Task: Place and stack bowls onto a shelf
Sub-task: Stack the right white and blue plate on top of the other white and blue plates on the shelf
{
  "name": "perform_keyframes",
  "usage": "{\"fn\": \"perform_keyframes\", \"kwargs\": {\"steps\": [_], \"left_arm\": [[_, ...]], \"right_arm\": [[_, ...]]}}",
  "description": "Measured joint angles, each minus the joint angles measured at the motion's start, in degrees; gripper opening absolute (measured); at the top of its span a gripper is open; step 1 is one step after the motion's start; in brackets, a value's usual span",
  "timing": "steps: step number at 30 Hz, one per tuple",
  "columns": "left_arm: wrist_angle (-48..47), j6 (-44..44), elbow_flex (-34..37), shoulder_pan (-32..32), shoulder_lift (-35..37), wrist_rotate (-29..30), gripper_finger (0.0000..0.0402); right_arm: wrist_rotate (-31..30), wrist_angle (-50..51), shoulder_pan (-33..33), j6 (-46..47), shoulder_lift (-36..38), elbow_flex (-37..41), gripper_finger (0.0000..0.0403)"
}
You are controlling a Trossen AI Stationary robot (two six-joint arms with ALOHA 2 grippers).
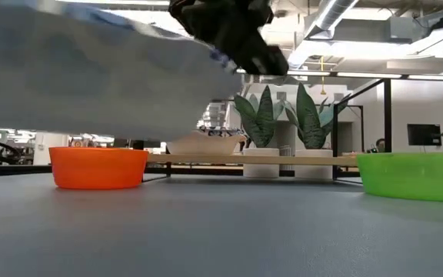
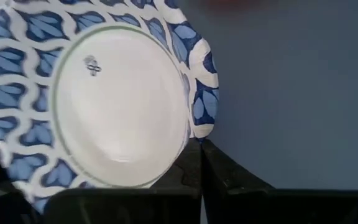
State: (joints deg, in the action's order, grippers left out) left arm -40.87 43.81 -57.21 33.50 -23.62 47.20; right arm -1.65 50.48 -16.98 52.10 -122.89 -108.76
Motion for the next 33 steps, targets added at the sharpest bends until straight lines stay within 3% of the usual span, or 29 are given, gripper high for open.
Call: {"fn": "perform_keyframes", "kwargs": {"steps": [9, 17, 33], "left_arm": [[-0.4, -0.02, 0.0, 0.0, 0.0, 0.0, 0.0197], [-0.54, -0.02, 0.0, 0.0, 0.0, -0.01, 0.0197], [-0.83, -0.04, 0.0, 0.0, 0.02, 0.05, 0.0197]], "right_arm": [[0.02, 19.62, 6.73, 1.61, -0.03, -12.47, 0.0017], [-2.51, 38.73, 13.21, -4.58, -0.02, -25.63, 0.0017], [-8.12, 37.68, 32.42, -10.88, 7.41, -24.99, 0.0017]]}}
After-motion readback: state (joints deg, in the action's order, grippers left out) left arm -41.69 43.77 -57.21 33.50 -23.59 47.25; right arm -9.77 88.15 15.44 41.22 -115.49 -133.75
